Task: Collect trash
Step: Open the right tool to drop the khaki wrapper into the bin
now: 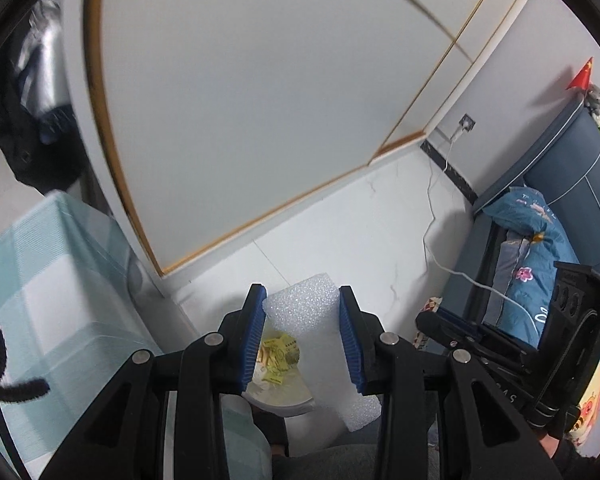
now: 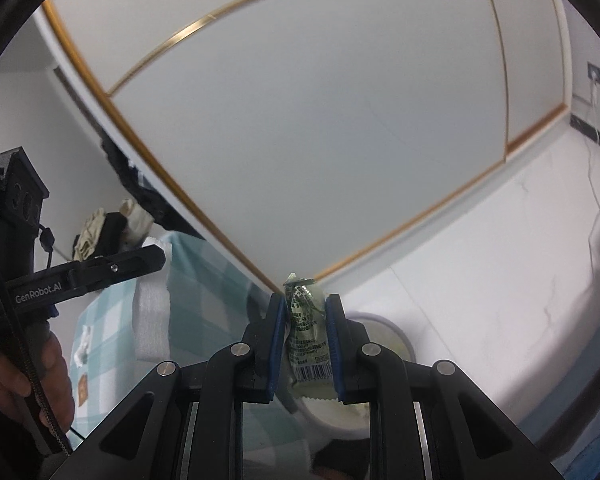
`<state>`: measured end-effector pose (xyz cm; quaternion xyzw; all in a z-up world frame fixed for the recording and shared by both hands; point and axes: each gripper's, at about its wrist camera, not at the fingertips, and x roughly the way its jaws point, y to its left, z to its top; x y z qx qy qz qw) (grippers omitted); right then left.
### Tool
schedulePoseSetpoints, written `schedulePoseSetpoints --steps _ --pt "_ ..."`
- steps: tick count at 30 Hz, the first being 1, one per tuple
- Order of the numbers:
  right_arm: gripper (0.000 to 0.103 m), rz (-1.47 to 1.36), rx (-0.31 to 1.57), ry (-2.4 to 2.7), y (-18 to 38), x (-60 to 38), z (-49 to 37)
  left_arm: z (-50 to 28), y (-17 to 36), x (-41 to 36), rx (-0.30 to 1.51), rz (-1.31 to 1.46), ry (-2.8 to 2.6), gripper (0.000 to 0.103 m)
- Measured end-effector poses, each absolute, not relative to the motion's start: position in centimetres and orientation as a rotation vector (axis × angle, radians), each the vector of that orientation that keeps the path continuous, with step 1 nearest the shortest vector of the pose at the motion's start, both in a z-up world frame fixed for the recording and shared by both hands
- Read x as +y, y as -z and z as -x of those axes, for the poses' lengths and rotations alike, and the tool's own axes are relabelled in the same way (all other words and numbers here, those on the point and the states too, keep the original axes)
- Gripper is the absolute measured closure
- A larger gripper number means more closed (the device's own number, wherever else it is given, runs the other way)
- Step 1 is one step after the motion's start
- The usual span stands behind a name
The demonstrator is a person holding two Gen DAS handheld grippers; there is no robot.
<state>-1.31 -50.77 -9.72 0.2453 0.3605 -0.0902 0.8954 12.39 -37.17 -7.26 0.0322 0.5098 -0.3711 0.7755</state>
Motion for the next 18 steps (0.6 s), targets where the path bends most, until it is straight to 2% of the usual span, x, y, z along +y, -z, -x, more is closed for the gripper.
schedulePoseSetpoints --steps 18 --pt "0.080 -0.747 1.052 0.136 23.4 -54.5 -0.7 -13.5 14.3 -40.6 1.303 -0.133 0.781 0.072"
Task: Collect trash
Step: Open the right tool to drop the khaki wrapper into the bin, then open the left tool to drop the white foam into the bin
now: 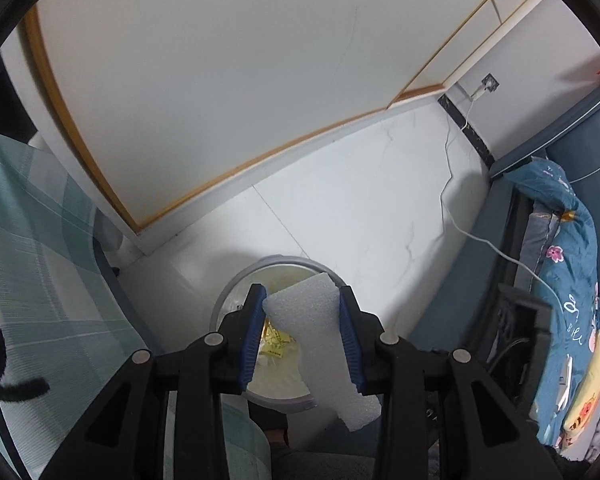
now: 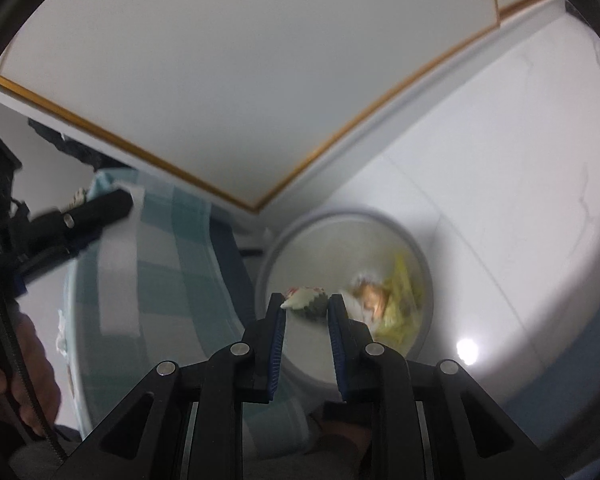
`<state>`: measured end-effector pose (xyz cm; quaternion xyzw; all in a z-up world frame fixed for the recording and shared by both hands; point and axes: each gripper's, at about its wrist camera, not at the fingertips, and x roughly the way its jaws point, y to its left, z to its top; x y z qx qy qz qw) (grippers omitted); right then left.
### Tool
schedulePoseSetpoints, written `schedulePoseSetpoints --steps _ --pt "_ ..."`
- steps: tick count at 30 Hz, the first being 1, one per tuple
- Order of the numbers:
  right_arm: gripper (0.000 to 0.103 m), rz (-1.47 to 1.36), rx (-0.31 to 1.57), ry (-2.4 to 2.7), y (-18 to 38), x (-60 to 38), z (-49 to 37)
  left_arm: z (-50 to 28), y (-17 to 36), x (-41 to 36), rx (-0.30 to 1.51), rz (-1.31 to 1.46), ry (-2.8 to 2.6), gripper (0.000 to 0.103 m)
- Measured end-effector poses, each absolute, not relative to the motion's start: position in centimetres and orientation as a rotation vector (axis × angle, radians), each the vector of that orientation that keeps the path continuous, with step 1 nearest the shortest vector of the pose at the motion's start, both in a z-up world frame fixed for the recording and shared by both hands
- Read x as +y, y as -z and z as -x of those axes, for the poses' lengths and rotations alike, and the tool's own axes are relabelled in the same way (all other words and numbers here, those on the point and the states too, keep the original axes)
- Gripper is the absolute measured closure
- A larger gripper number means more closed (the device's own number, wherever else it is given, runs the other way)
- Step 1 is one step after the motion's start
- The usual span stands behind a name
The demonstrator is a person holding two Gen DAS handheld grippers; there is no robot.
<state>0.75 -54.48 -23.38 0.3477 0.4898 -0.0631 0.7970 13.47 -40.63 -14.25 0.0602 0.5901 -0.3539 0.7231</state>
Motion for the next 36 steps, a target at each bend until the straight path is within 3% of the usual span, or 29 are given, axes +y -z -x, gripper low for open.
schedulePoseSetpoints --steps 5,12,22,29,36 --pt "0.075 -0.799 1.133 0.115 25.6 -54.2 -0.2 -13.6 15.7 -41.1 1.349 -0.150 0.774 0.072" --pt "0.058 -0.802 1.107 0.125 25.0 -54.7 1.0 -13.5 16.7 -41.5 1.383 -0.160 0.763 0.072" --pt "0.052 -0.764 1.050 0.206 23.2 -56.0 2.2 -13.3 17.5 -42.1 1.415 -0.174 0.757 0.072" --pt "0.030 -0.769 1.018 0.280 22.5 -56.9 2.9 -13.2 18.3 -42.5 1.459 -0.201 0.729 0.071" --pt "0.025 -0.772 1.003 0.308 22.2 -57.2 3.1 -12.9 19.1 -42.6 1.504 -0.218 0.718 0.071"
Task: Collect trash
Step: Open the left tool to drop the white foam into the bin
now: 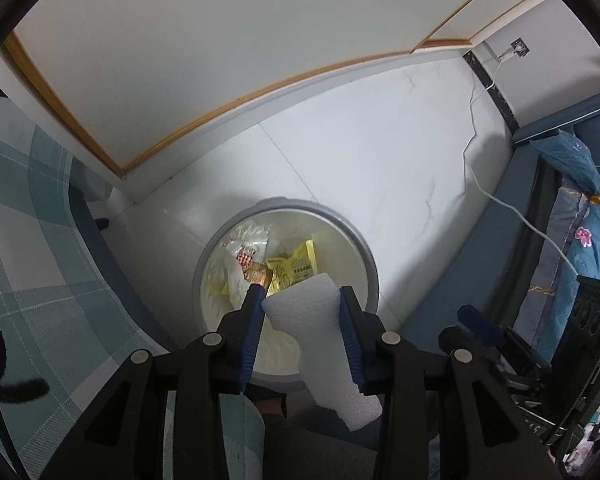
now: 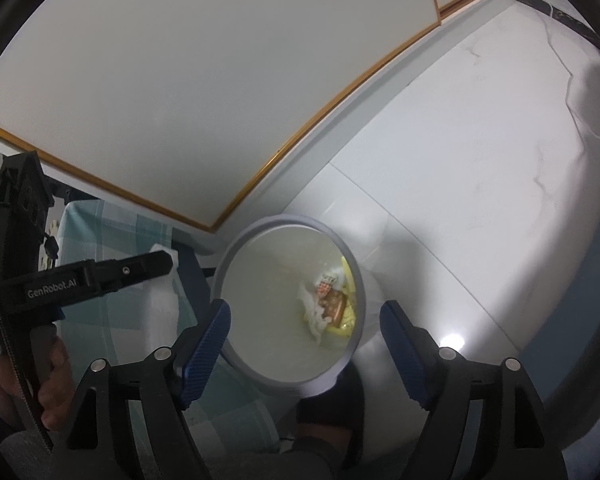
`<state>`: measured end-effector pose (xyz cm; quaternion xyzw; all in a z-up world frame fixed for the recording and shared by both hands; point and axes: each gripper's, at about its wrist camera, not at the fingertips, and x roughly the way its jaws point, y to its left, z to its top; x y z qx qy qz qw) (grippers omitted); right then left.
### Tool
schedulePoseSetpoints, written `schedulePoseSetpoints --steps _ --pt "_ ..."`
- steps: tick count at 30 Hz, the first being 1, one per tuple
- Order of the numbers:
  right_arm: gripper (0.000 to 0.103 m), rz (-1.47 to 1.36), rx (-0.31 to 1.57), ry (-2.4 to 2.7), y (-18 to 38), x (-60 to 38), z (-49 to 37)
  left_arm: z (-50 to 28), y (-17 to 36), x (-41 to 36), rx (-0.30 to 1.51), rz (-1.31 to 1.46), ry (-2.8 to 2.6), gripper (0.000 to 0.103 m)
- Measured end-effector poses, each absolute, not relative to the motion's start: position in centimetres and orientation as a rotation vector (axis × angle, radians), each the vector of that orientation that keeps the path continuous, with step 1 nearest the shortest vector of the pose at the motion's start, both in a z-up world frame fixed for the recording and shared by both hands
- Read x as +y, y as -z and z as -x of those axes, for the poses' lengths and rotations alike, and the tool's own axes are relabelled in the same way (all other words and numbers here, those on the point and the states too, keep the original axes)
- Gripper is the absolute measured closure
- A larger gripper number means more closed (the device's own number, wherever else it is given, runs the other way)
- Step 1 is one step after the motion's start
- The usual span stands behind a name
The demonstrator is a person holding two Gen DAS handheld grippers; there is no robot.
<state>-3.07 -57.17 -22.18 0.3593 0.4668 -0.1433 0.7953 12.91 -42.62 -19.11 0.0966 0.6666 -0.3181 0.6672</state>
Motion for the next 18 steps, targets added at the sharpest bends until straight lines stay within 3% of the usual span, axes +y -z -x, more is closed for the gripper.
schedulePoseSetpoints --steps 5,7,9,14,18 --pt "0.024 -0.775 0.998 0.317 22.36 -57.05 3.11 -12.53 19.61 -42.68 1.528 -0.253 0.716 0.069" --pt "0.023 -0.778 0.999 0.319 22.43 -57.02 3.01 -12.44 19.77 -42.64 1.534 -0.267 0.710 0.056" --pt "0.022 -0.780 0.998 0.322 22.50 -57.02 2.99 -12.43 19.78 -42.49 1.530 -0.269 0.703 0.051" --pt "0.020 -0.780 0.995 0.331 22.39 -57.23 3.07 -12.43 19.84 -42.17 1.530 -0.280 0.693 0.049" --pt "0.020 -0.788 0.999 0.323 22.61 -57.22 3.03 -12.33 19.38 -42.00 1.497 -0.302 0.670 0.034"
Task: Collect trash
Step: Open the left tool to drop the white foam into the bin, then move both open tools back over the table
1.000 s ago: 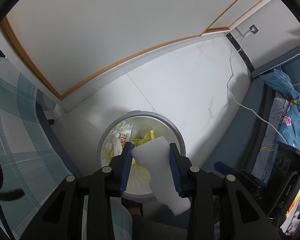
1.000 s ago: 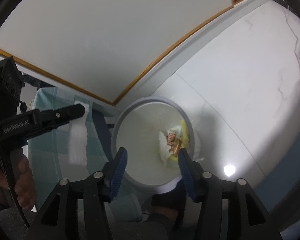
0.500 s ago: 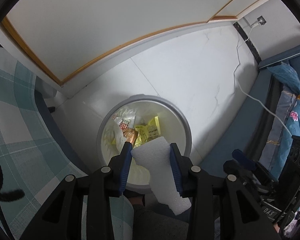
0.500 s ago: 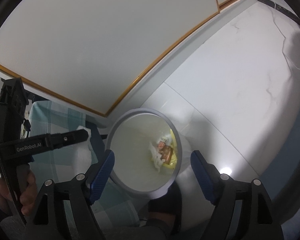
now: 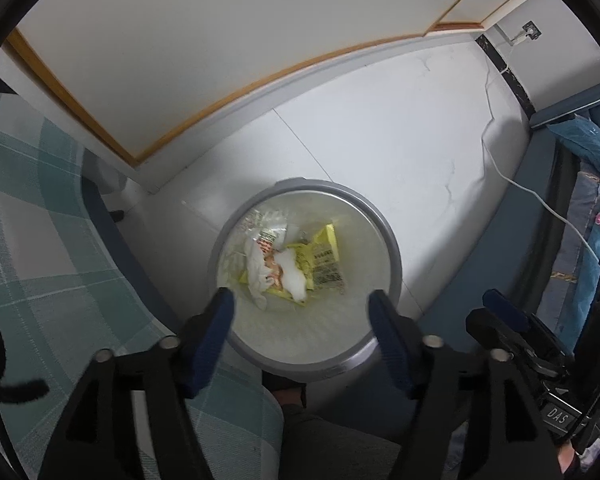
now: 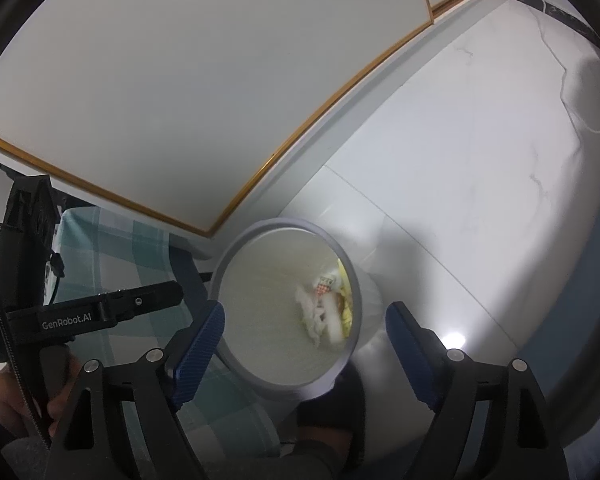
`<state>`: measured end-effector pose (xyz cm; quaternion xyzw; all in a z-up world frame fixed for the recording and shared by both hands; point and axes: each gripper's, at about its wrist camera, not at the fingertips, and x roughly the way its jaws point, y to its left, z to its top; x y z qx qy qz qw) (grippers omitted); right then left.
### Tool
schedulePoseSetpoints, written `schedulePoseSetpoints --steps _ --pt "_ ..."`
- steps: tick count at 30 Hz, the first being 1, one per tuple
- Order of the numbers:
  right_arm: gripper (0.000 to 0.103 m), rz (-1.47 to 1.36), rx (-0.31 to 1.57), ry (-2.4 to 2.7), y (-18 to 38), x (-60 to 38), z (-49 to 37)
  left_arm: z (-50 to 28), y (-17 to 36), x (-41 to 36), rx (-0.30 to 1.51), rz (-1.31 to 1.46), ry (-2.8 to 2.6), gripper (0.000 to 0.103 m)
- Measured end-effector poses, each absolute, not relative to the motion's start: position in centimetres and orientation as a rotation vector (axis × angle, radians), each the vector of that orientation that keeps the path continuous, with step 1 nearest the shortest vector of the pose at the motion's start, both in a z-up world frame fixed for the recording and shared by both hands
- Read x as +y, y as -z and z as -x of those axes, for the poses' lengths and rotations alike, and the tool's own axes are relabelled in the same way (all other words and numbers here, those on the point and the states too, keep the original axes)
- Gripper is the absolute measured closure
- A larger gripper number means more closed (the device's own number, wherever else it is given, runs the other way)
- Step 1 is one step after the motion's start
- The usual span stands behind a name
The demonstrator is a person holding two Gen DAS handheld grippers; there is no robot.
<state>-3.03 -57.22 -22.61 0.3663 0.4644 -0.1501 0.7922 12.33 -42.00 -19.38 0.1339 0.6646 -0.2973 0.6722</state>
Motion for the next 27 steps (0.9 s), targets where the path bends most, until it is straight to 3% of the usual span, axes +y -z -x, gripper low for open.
schedulePoseSetpoints --steps 5,9,27 --pt "0.020 -0.789 1.005 0.322 22.8 -57.2 3.0 -12.5 18.9 -41.5 1.466 -0.304 0.649 0.033" --pt "0.019 -0.788 1.004 0.328 22.6 -57.3 3.1 -12.3 18.3 -41.3 1.442 -0.315 0.646 0.027" --pt "0.010 -0.757 0.933 0.331 18.1 -56.2 3.9 -11.1 13.1 -38.9 1.293 -0.258 0.626 0.026"
